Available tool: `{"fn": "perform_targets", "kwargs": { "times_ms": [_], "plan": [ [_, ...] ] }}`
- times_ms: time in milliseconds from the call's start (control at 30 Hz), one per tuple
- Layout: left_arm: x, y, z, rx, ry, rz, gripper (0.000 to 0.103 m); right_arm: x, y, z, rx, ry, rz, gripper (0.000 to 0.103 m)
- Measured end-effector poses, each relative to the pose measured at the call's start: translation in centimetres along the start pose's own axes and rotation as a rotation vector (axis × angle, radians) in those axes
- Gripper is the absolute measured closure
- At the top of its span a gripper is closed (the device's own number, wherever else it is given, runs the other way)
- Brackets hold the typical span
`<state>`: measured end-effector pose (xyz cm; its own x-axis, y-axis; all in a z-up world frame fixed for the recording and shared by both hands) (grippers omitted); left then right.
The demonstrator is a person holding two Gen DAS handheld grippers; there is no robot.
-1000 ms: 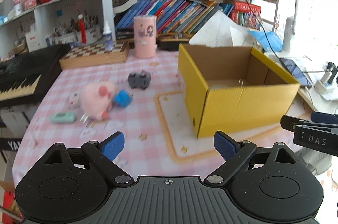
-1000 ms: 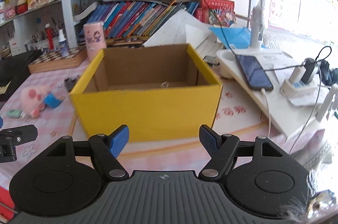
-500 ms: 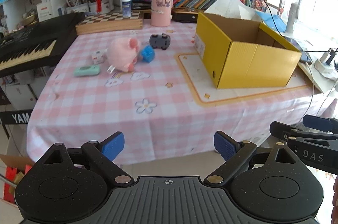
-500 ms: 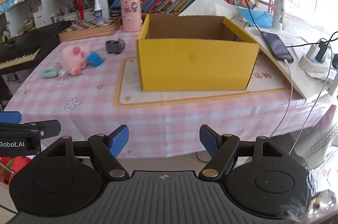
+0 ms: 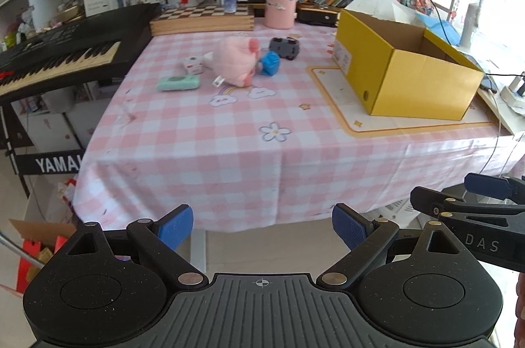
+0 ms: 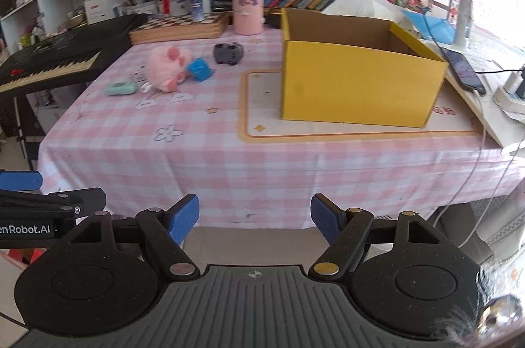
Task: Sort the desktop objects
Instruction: 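Withdraw both tools from the box back toward the table, then grasp the mint-green eraser with the left tool while the right tool grasps the blue bag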
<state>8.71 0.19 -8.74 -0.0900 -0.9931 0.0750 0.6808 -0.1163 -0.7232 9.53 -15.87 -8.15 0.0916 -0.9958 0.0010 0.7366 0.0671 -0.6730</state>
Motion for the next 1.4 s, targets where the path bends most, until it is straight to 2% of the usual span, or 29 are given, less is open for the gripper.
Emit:
{"fn": "perform_targets", "kwargs": {
  "times_ms": [500,867,1167,1400],
  "plan": [
    [-5.7,-1.6,0.4,0.037,-0.076,0.081,0.009,-5.8,0.9,1.6,0.005,-0.087,0.091,0.027],
    [-7.3,-1.2,0.9,0.039,-0.100,0.097,0.009,-7.6,2.4,2.7,0.004,-0.118,0.120,0.027],
    [-9.0,0.1,2.0,0.045,-0.133,0.130,0.009,-9.0,4.9,4.5,0.004,-0.141,0.156,0.027],
    [-9.8,2.5,4.3,0.034,-0.144,0.146,0.009,-9.5,8.1,6.8,-0.013,-0.161,0.175,0.028]
  ]
}}
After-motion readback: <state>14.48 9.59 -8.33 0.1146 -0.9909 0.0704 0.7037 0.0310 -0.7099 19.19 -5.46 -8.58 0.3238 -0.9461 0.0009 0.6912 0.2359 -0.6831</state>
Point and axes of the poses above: each gripper's, at about its wrist camera, not at the fingertips, and y roughly the way its jaws point, x to its right, z to its top, the point moved 10 cm from there along y, roughly the way its jaws point, and after that the axes turned 3 degrees about -z, right-handed, at the moved point
